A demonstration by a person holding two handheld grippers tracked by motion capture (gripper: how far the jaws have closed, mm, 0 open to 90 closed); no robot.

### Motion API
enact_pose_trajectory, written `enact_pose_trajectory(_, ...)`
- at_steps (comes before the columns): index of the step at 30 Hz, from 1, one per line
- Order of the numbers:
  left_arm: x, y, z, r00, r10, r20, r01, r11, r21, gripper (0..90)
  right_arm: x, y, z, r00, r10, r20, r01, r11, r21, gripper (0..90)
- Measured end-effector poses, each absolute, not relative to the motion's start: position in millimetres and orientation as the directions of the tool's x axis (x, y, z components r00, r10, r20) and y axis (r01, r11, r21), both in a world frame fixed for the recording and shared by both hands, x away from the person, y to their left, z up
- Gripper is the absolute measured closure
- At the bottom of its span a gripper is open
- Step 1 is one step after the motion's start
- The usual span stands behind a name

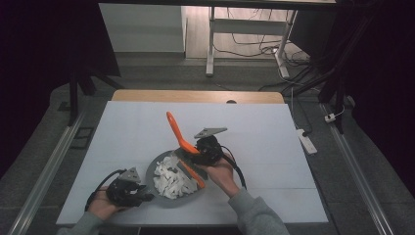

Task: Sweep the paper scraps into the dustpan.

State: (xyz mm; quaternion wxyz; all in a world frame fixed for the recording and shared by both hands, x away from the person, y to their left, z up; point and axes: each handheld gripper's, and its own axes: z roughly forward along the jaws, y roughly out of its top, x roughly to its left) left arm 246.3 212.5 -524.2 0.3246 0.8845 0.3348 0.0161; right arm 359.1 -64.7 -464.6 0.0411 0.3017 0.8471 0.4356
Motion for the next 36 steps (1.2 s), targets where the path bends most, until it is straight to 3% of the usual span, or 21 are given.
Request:
enact_pose_trajectory(17, 242.0, 219.9, -516.6, 0.755, 0.639, -0.15, 0.548, -0.488, 0.679, 61.6, 359.8, -88.8, -453.7, -0.82, 0.558, 0.127, 0.477, 0.543, 0.691, 70.1)
enact_pose_trajectory(36, 240.4, 223.9, -512.1, 0.714, 0.681, -0.164, 0.562, -0.417, 0.715, 61.6, 360.6, -132.9, -438.1, -0.777, 0.611, 0.151, 0.467, 0.397, 0.79, 70.2)
